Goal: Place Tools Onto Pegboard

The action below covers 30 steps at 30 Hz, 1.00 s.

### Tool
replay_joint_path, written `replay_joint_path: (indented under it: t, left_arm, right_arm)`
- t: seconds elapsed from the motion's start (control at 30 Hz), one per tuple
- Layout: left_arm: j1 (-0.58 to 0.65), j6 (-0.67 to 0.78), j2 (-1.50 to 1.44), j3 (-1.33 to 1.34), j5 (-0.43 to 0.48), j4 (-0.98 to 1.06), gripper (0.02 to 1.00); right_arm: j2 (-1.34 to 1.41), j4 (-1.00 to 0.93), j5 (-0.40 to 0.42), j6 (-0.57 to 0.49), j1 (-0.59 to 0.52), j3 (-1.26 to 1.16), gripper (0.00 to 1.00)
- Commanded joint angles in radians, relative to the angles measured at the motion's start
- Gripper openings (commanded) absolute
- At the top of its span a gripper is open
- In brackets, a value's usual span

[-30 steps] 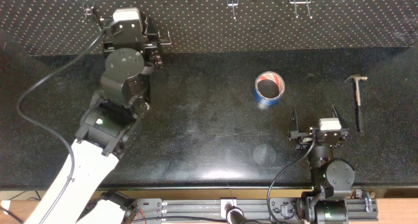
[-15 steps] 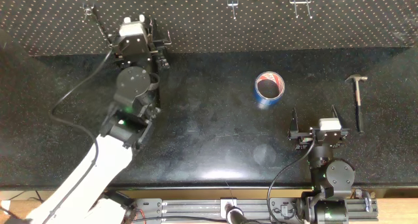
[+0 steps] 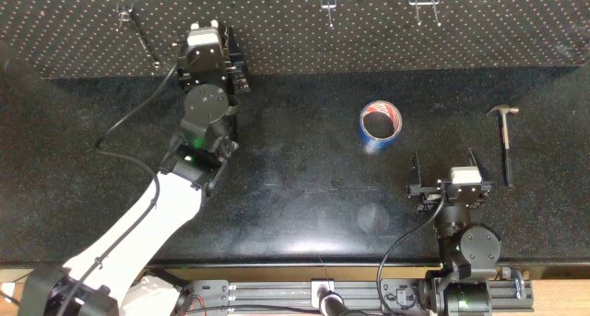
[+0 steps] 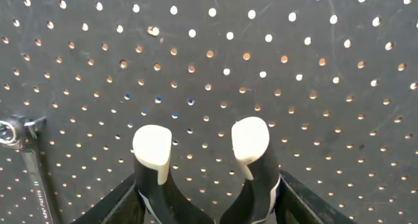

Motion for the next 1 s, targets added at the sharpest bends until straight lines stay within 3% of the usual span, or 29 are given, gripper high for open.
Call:
replay_joint_path:
  t: [0.03, 1.0]
  left_arm:
    - [0.002, 0.01, 0.013, 0.003, -0.06, 0.019, 0.029]
    - [0.037, -0.029, 0.183, 0.048, -0.035, 0.023, 0.029]
  right_arm:
    - [-0.006, -0.002, 0.005, -0.003, -0.003, -0.005, 0.974]
    - [-0.006, -0.002, 0.005, -0.003, -0.003, -0.005, 0.976]
